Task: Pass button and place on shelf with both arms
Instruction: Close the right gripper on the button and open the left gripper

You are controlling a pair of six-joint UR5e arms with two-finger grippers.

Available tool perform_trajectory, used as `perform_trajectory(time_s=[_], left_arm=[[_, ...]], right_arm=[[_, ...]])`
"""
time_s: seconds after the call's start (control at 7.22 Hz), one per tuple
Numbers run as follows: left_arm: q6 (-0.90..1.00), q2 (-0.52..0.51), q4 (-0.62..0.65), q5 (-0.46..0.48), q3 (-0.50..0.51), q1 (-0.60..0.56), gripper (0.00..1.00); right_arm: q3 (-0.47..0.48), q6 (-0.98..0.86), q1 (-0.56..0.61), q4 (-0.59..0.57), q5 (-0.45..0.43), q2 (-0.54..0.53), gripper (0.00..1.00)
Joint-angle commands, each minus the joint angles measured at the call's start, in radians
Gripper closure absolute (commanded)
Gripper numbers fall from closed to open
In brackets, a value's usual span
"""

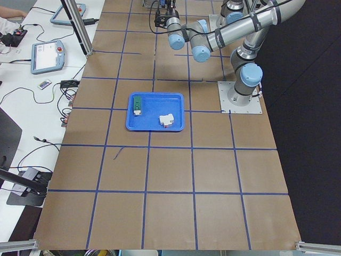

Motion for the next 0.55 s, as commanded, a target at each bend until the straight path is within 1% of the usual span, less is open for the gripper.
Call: perform_trajectory(time_s=[0.0, 0.28, 0.42], left_arm=[[0.0, 0.0, 0.0, 0.0, 0.0, 0.0, 1.0], [0.0, 0.0, 0.0, 0.0, 0.0, 0.0, 1.0], [0.0, -0.002, 0.0, 0.002, 0.0, 0.0, 1.0]], right_arm=[[0.003, 0.068, 0.005, -0.002, -0.001, -0.007, 0.6], [-0.002, 0.075, 0.005, -0.026, -0.007, -0.009, 0.74], [0.003, 0.078, 0.005, -0.052, -0.016, -0.007, 0.76]])
